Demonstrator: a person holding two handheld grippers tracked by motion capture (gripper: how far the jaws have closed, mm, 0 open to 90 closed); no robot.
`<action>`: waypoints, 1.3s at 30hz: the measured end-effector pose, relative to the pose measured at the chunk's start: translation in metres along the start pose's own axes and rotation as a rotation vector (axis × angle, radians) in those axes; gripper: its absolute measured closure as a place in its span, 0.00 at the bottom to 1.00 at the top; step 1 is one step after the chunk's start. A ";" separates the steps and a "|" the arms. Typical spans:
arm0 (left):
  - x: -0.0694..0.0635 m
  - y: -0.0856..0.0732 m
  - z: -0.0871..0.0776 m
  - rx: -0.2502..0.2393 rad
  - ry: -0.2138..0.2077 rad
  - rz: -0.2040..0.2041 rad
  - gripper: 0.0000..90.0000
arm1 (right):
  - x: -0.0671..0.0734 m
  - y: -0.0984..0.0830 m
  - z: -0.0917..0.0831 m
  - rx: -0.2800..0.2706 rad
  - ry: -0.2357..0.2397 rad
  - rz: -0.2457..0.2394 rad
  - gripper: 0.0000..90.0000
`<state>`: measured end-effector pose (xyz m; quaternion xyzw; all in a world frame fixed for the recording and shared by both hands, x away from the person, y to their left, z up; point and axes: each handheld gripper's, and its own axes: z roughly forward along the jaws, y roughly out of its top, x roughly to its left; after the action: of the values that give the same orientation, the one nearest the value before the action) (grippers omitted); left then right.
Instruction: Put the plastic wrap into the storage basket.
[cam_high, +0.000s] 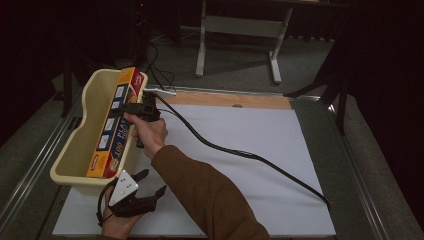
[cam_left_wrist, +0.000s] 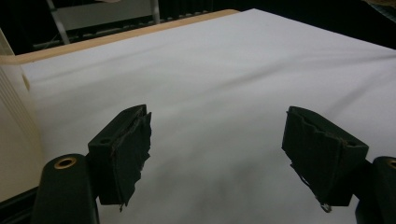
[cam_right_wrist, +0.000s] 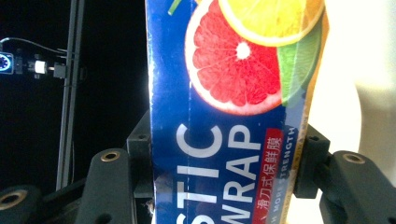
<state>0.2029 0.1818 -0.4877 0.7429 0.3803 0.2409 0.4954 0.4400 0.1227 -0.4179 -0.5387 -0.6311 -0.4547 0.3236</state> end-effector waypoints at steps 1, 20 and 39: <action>0.000 0.000 0.000 0.000 -0.002 0.000 0.26 | 0.000 0.000 0.001 0.002 -0.001 0.004 0.46; 0.000 0.000 0.000 0.003 -0.004 -0.002 0.26 | -0.001 -0.002 0.008 -0.008 -0.096 0.024 0.44; 0.001 0.000 -0.001 0.003 -0.002 -0.012 0.26 | 0.018 0.000 -0.004 -0.005 -0.182 0.001 0.37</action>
<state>0.2028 0.1827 -0.4875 0.7416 0.3848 0.2365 0.4960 0.4360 0.1262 -0.3999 -0.5790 -0.6563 -0.4054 0.2640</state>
